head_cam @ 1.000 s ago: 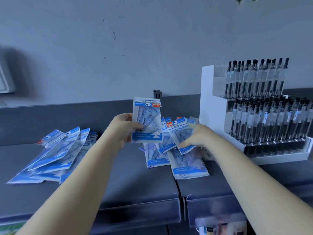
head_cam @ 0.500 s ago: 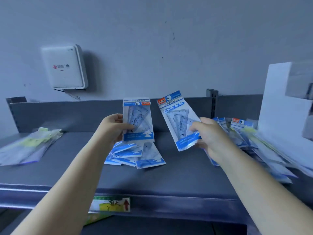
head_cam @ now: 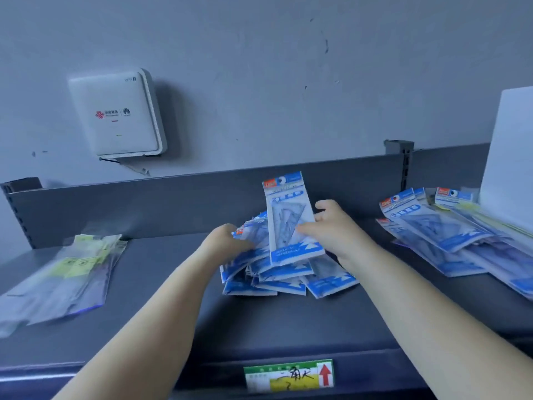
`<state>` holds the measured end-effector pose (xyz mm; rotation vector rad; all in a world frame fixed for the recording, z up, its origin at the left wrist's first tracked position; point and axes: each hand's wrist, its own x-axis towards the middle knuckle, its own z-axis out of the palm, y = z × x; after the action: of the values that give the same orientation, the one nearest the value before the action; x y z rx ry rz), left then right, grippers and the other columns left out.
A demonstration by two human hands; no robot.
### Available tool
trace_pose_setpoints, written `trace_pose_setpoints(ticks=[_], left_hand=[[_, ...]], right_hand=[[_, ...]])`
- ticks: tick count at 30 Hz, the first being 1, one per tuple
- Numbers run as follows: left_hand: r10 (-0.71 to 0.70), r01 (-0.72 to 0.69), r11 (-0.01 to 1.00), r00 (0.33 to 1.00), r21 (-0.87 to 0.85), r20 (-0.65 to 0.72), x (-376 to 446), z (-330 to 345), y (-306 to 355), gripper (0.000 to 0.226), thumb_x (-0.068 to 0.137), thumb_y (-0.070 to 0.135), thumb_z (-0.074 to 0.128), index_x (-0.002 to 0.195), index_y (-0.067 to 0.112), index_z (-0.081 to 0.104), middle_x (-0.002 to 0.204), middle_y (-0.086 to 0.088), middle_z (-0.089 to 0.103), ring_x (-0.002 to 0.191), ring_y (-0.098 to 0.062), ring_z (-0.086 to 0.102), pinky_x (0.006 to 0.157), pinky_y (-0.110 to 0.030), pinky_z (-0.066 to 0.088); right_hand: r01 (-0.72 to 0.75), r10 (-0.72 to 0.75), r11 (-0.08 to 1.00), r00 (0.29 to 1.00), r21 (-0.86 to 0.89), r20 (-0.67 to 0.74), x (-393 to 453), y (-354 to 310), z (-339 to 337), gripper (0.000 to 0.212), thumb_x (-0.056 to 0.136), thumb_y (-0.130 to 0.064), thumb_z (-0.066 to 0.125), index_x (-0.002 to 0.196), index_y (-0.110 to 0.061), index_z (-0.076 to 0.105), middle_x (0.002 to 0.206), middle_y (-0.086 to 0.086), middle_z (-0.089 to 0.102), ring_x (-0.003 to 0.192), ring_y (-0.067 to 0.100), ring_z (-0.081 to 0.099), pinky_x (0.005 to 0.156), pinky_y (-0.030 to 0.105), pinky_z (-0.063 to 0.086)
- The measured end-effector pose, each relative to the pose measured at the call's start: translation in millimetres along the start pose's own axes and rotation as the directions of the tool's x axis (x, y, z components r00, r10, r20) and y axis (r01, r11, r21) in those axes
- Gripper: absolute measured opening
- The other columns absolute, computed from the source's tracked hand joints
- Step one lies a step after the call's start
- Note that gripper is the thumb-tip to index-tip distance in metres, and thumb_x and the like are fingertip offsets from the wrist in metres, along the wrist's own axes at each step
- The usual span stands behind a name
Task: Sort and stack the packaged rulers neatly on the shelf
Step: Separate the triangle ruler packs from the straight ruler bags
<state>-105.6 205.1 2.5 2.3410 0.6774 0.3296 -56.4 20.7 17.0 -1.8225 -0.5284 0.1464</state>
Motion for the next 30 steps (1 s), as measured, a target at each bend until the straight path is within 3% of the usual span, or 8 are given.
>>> trace_pose_setpoints(ticks=[3,6,9,15,19,21,25,30], left_hand=[[0.074,-0.074,0.997,0.997,0.005,0.021,7,0,-2,0.043,0.087,0.023,0.061,0.128,0.014,0.052,0.108,-0.004,0.054,0.059,-0.001,0.041,0.049,-0.009,0.034],[0.1,-0.099,0.991,0.995,0.087,0.002,3,-2,1,0.046,0.086,0.028,0.057,0.131,0.018,0.051,0.133,-0.004,0.05,0.089,-0.014,0.055,0.074,-0.021,0.046],[0.166,-0.135,0.955,0.981,0.264,-0.098,-5,-3,10,0.039,0.086,0.029,0.055,0.124,0.021,0.054,0.13,-0.005,0.049,0.118,-0.027,0.047,0.098,-0.038,0.041],[0.45,-0.43,0.889,0.885,0.157,-0.118,-35,29,71,0.03,0.089,0.027,0.057,0.118,0.023,0.056,0.11,0.006,0.058,0.1,-0.017,0.054,0.093,-0.033,0.043],[0.529,-0.521,0.838,0.849,0.162,-0.001,-50,76,121,0.031,0.089,0.028,0.056,0.119,0.021,0.055,0.104,0.007,0.055,0.094,-0.014,0.053,0.089,-0.03,0.044],[0.518,-0.521,0.836,0.853,0.175,0.062,-50,101,141,0.032,0.088,0.03,0.056,0.118,0.02,0.055,0.106,0.005,0.057,0.095,-0.016,0.055,0.089,-0.032,0.046],[0.46,-0.48,0.872,0.87,0.094,0.179,-47,145,176,0.031,0.086,0.029,0.057,0.115,0.019,0.057,0.101,0.006,0.058,0.082,-0.016,0.052,0.073,-0.026,0.043],[0.373,-0.405,0.907,0.899,0.115,0.228,-37,185,210,0.033,0.087,0.032,0.056,0.116,0.017,0.055,0.106,0.001,0.061,0.088,-0.017,0.056,0.079,-0.027,0.044]], right_hand=[[0.025,-0.029,0.891,1.0,-0.453,0.0,3,13,13,0.053,0.086,-0.019,0.059,0.133,-0.011,0.036,0.132,0.006,0.042,0.113,0.021,0.048,0.085,0.029,0.044],[0.076,-0.069,0.847,0.997,-0.526,0.033,2,16,12,0.047,0.087,-0.021,0.055,0.133,-0.017,0.042,0.136,-0.001,0.039,0.12,0.017,0.044,0.092,0.03,0.041],[0.13,-0.13,0.832,0.991,-0.539,0.037,-5,13,-1,0.041,0.088,-0.02,0.054,0.128,-0.019,0.047,0.132,-0.003,0.045,0.115,0.015,0.047,0.089,0.027,0.04],[0.175,-0.283,0.79,0.954,-0.588,-0.096,-21,26,-57,0.025,0.088,-0.022,0.056,0.113,-0.022,0.057,0.106,-0.01,0.051,0.088,0.01,0.047,0.084,0.028,0.044],[0.111,-0.272,0.788,0.945,-0.606,-0.182,-32,46,-112,0.021,0.086,-0.019,0.056,0.107,-0.021,0.06,0.1,-0.012,0.052,0.088,0.009,0.047,0.08,0.026,0.043],[0.073,-0.263,0.788,0.938,-0.612,-0.227,-36,59,-141,0.022,0.085,-0.015,0.057,0.105,-0.018,0.061,0.099,-0.009,0.054,0.087,0.009,0.047,0.077,0.023,0.039],[0.0,-0.211,0.828,0.926,-0.561,-0.312,-42,82,-196,0.019,0.083,-0.011,0.057,0.101,-0.014,0.063,0.091,-0.006,0.056,0.085,0.01,0.05,0.072,0.02,0.035],[-0.043,-0.176,0.837,0.923,-0.546,-0.342,-42,103,-250,0.02,0.083,-0.01,0.06,0.102,-0.013,0.064,0.092,-0.003,0.057,0.086,0.012,0.051,0.077,0.02,0.036]])
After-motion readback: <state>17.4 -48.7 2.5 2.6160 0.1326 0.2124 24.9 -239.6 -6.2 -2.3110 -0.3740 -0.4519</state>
